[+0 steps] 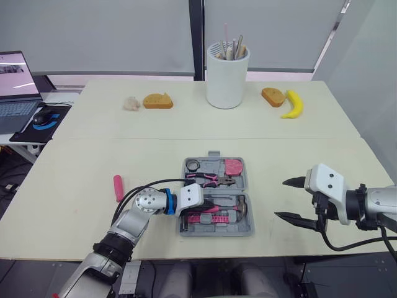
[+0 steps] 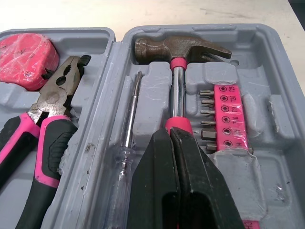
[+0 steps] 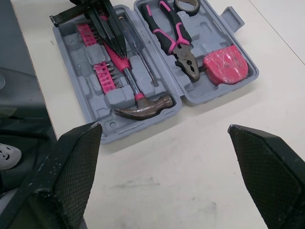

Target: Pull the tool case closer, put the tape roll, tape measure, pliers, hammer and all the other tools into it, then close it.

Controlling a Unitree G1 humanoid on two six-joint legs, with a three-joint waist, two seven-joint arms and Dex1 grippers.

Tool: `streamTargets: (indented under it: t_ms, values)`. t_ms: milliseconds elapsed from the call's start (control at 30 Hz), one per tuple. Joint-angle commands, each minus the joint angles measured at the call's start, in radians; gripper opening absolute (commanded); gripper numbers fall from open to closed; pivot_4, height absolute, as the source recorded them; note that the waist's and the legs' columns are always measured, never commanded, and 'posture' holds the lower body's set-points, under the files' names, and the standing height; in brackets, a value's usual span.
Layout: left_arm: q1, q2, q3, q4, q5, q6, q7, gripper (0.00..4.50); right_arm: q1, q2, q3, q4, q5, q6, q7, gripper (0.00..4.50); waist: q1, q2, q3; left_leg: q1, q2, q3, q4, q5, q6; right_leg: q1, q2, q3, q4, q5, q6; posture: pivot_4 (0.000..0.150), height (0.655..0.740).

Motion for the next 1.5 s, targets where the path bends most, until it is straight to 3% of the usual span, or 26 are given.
streamTargets:
  t_ms: [33,233,333,600,800,933,1100,1500]
  values:
    - [0.014,0.001,-0.049,0.082,0.08,-0.022,0.007,0.02,-0.004,-0.008,-0.031,-0.029,0.005,-0.003,-0.001,4.5,0.0,0.003,-0.003,0.001,0.0,0.0,0.0,0.0,0.0,0.002,0.0,0.0,-0.002,0.0,0.0,0.15,0.74]
    - [0.032,-0.007,0.037,-0.03,-0.059,-0.02,-0.035,0.02,0.004,0.006,-0.021,0.002,-0.025,-0.047,-0.004,4.5,-0.002,0.006,-0.006,0.004,0.0,0.0,0.0,-0.001,0.001,0.006,0.0,0.0,-0.004,0.0,0.0,0.15,0.74]
    - [0.02,0.044,0.133,-0.16,-0.162,0.115,-0.05,0.02,-0.03,0.028,-0.005,0.079,-0.054,-0.107,0.002,4.5,-0.003,0.004,-0.005,0.003,0.001,-0.001,0.0,-0.001,0.001,0.005,0.0,0.0,-0.003,0.0,0.0,0.15,0.74]
    - [0.045,0.255,0.363,-0.322,-0.323,0.377,-0.082,2.5,-0.069,0.018,-0.027,0.263,-0.091,-0.238,0.096,4.5,-0.007,0.005,-0.005,0.002,0.001,0.0,-0.001,-0.002,0.001,0.003,0.001,0.0,-0.003,0.0,0.0,0.15,0.74]
    - [0.167,0.534,0.69,-0.202,-0.418,0.525,-0.141,4.44,-0.094,-0.02,-0.098,0.444,-0.103,-0.311,0.182,4.5,-0.019,0.006,-0.003,0.002,0.002,0.0,-0.002,-0.002,0.001,0.002,0.001,0.0,-0.003,0.0,0.0,0.15,0.74]
    - [0.307,0.658,0.898,0.009,-0.388,0.472,-0.17,4.48,-0.107,-0.037,-0.137,0.543,-0.108,-0.321,0.213,4.5,-0.029,0.007,-0.002,0.002,0.003,0.002,-0.003,-0.002,0.001,-0.001,0.001,0.001,-0.003,-0.001,-0.001,0.15,0.74]
    - [0.42,0.692,0.992,0.118,-0.365,0.396,-0.19,4.48,-0.097,-0.024,-0.133,0.596,-0.125,-0.352,0.229,4.5,-0.023,0.008,-0.002,0.002,0.003,0.004,-0.005,-0.002,0.001,-0.002,-0.001,0.002,-0.003,-0.001,-0.001,0.15,0.74]
    - [0.407,0.656,0.984,0.111,-0.36,0.34,-0.138,4.48,-0.089,0.006,-0.131,0.623,-0.15,-0.371,0.217,4.5,-0.006,0.008,-0.002,0.001,0.002,0.005,-0.005,-0.003,-0.001,-0.003,-0.006,0.001,-0.003,-0.001,-0.001,0.15,0.74]
